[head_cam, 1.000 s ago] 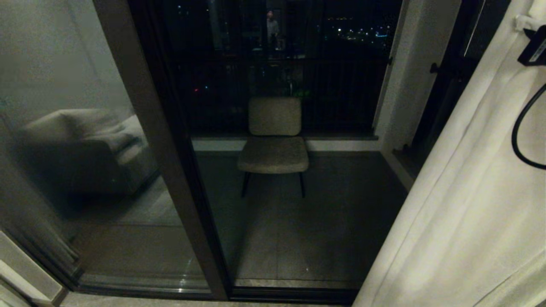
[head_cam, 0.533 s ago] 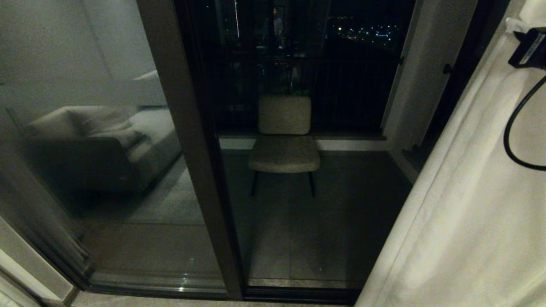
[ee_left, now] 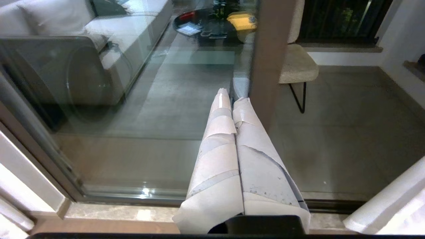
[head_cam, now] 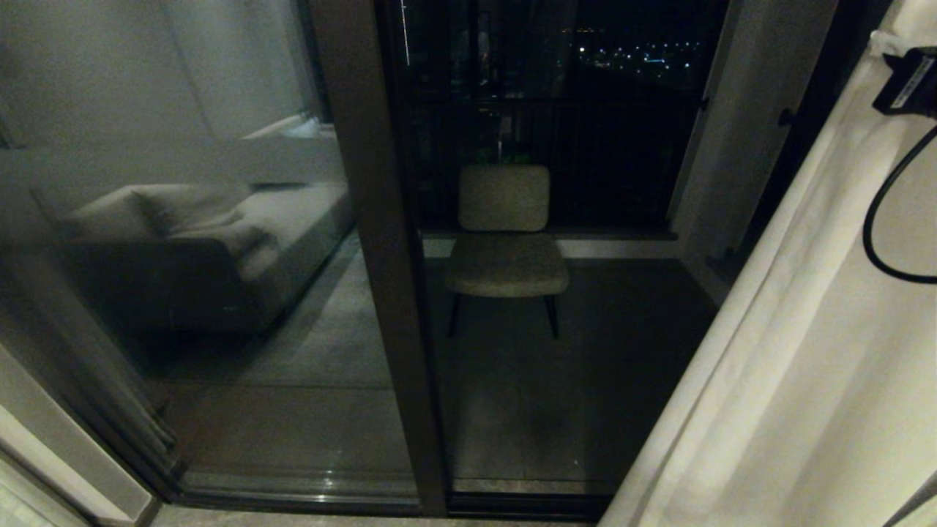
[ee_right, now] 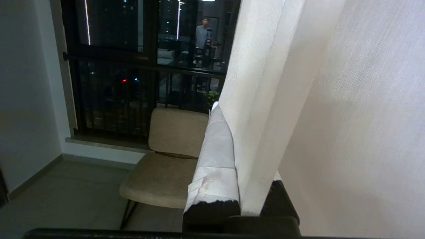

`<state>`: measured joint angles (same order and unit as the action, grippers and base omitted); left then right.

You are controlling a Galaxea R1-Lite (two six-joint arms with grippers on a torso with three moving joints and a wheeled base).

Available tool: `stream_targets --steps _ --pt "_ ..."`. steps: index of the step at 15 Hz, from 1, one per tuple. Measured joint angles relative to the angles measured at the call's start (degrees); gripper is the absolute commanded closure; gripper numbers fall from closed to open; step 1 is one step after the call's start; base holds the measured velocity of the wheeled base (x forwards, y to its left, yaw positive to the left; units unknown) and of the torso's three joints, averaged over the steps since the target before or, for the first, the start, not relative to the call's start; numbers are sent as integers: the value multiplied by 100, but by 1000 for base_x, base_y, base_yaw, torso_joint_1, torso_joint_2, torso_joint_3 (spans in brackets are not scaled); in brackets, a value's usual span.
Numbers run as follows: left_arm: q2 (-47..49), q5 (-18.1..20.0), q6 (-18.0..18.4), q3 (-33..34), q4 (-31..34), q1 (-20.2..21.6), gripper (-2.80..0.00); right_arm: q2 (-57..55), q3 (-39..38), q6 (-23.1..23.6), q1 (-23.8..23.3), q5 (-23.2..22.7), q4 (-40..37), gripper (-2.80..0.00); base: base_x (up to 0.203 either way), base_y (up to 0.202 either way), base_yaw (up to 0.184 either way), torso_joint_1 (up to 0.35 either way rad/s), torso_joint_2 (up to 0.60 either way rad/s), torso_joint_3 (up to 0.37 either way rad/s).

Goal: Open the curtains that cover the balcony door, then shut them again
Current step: Close the inner curtains on both sides

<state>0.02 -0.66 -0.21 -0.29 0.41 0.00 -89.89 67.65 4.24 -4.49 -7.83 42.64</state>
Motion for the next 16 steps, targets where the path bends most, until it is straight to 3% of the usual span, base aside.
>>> stream_targets --steps 16 --pt "0 7 1 7 2 0 0 -474 536 11 178 6 2 0 0 191 1 3 3 2"
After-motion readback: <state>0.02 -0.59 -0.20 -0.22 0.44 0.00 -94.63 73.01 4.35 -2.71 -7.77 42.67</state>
